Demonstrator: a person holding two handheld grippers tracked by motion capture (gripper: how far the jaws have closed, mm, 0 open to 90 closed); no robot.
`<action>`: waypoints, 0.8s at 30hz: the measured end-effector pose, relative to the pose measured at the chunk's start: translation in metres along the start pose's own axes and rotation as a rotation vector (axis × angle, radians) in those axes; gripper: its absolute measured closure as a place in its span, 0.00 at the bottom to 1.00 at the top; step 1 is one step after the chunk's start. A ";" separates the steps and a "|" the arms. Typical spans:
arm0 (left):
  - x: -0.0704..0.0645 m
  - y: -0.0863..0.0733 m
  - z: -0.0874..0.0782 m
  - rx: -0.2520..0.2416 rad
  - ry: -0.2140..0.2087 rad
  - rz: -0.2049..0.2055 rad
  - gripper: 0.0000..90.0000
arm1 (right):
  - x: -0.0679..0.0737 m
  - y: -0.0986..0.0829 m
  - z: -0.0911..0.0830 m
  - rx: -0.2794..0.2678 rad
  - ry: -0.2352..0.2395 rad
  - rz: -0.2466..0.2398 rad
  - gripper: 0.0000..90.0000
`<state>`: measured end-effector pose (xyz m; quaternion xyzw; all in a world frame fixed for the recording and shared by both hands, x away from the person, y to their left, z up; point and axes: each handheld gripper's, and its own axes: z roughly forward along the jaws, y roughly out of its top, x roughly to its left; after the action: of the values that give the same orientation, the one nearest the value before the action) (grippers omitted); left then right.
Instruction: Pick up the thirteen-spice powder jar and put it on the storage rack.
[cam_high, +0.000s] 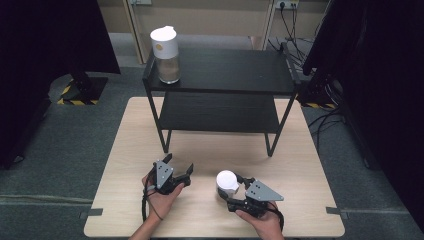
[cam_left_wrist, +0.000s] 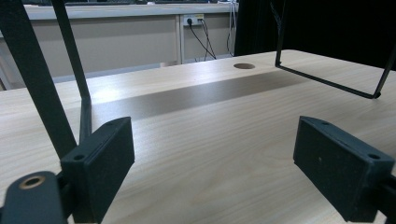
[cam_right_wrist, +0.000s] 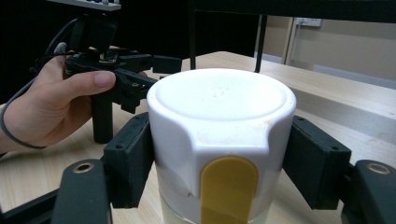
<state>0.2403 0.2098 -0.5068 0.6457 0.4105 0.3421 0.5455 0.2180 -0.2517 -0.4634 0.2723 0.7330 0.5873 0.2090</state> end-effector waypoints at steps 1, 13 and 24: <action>0.000 0.000 0.000 0.000 0.000 -0.001 0.14 | 0.001 0.000 0.000 0.001 -0.003 0.000 0.34; 0.000 0.000 0.000 0.001 -0.001 0.004 0.14 | 0.010 0.003 -0.005 -0.034 -0.044 0.023 0.34; -0.001 0.000 0.000 0.000 0.002 0.005 0.14 | 0.007 0.013 -0.019 -0.107 -0.103 0.070 0.34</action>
<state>0.2400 0.2090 -0.5067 0.6465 0.4093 0.3442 0.5441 0.2026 -0.2589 -0.4467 0.3162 0.6790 0.6177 0.2398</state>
